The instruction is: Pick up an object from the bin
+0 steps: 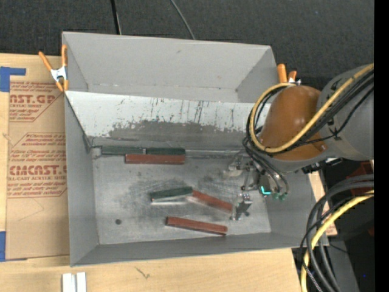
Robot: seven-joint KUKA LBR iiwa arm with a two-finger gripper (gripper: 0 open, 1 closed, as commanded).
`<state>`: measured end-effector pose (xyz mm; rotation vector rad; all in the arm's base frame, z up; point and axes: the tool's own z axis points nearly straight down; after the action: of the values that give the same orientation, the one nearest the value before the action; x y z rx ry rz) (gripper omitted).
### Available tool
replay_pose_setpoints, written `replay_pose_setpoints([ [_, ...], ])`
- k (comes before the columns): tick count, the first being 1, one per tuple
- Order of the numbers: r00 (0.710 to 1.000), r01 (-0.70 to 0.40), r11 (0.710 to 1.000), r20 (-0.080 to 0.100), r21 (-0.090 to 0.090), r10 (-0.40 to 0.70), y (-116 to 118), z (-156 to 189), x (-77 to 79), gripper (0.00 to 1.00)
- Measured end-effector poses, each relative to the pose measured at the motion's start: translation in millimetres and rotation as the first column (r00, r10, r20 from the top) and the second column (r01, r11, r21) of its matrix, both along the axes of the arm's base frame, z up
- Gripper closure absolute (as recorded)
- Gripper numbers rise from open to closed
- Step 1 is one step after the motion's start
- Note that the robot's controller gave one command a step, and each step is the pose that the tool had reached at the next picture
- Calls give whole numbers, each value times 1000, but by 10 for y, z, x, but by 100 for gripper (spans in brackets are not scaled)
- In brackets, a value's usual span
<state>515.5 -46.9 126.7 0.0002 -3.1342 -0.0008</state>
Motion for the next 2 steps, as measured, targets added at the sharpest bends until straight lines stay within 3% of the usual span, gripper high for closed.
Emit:
replay_pose_setpoints([
  [1, 1000, 0, 1000, 8, -1, 0, 0, 41, 21, 0],
  [2, 995, 96, 995, 12, 0, -96, 267, -499, 39, 100],
])
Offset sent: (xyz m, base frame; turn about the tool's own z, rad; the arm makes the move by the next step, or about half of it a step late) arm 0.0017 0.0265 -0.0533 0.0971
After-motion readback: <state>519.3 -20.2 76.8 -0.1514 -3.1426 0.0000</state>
